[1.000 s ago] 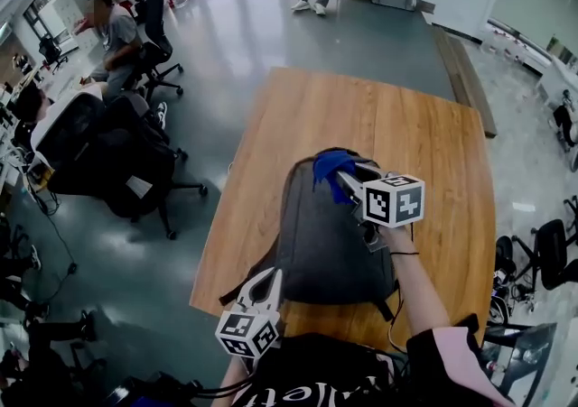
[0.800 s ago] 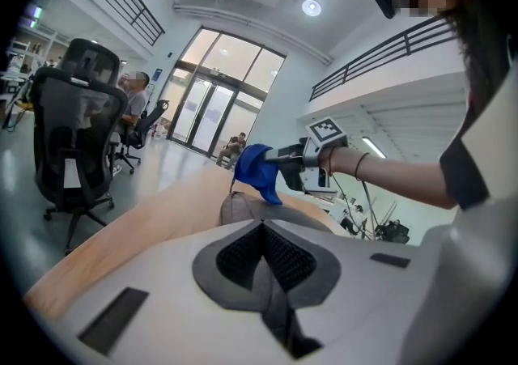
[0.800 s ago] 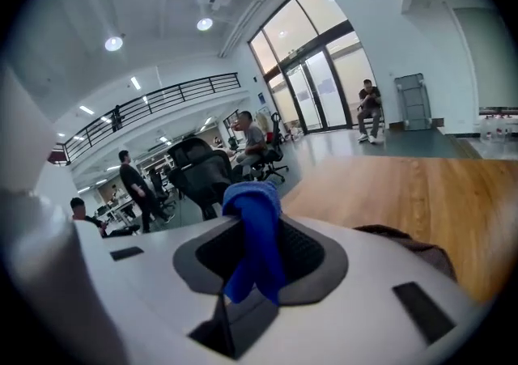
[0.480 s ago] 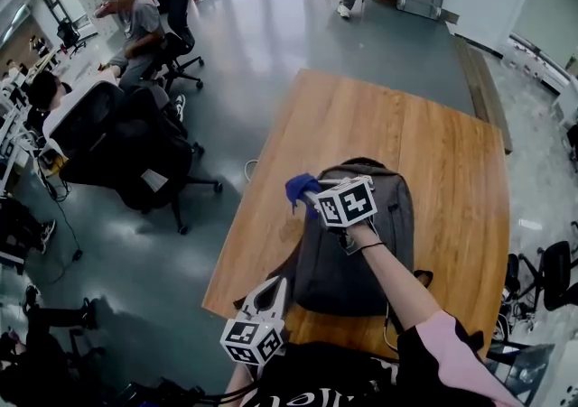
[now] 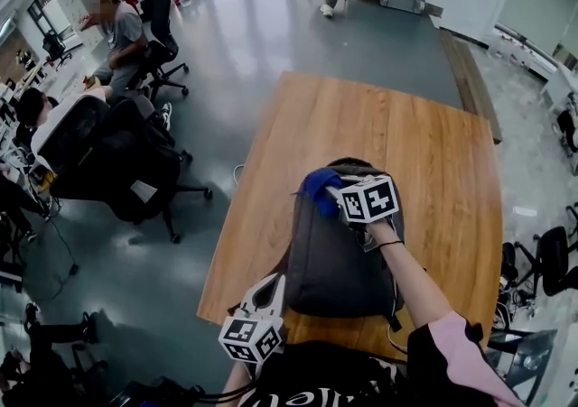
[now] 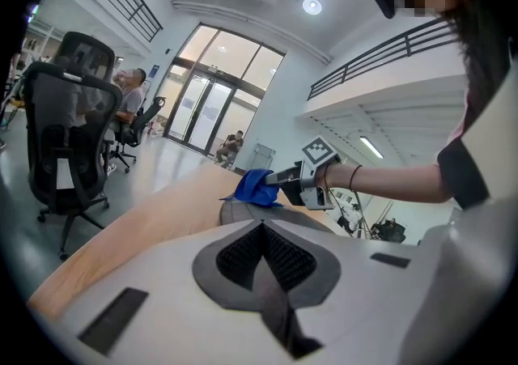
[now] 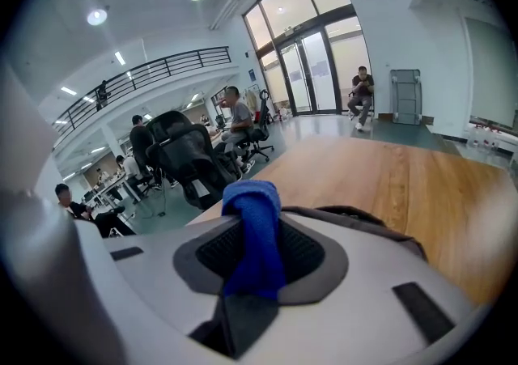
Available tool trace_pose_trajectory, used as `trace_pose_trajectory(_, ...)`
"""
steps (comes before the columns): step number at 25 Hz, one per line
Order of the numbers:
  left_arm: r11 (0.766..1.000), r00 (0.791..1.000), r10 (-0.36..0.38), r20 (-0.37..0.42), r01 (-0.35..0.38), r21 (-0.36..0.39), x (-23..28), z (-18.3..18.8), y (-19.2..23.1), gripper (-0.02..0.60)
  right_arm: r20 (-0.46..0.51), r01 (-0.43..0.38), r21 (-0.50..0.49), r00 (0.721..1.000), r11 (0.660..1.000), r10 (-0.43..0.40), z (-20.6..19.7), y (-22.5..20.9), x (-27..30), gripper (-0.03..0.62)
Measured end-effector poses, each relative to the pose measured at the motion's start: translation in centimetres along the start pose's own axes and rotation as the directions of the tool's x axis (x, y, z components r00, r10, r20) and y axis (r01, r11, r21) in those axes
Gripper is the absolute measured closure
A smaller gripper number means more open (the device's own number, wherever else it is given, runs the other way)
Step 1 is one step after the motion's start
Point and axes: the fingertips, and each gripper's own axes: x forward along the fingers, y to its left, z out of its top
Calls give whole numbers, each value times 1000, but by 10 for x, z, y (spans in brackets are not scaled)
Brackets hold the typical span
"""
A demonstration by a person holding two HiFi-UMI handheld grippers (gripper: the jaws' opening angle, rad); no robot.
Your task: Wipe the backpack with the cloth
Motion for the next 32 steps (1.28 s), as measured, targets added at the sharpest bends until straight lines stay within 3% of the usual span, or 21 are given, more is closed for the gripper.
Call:
trace_pose_trajectory(6,999,999,-32,-10,33,14,11,0,-14,583,42,104,92,993,990,-108,-15,-74,-51,477)
trace_pose_trajectory(12,998,998,-51,-27,52,25,22,-2,-22,583,60,214,215,971,953,-232,-42,-148,-103,477)
trace_pose_trajectory(20,997,997,-64,-53,66,35,28,-6,-30,583,18,314,258,944,914,-330,-76,-202,-140,477)
trace_pose_trajectory(24,997,996,-60,-61,62,34,29,-7,-28,583,52,283,273,950,919,-308,-61,-195,-139,477)
trace_pose_trajectory(28,998,996,-61,-67,63,30,32,-9,-27,583,169,166,300,960,939,-223,-12,-166,-126,477)
trace_pose_trajectory(32,998,996,-57,-62,58,20,32,-10,-25,583,197,100,224,970,970,-145,33,-130,-92,477)
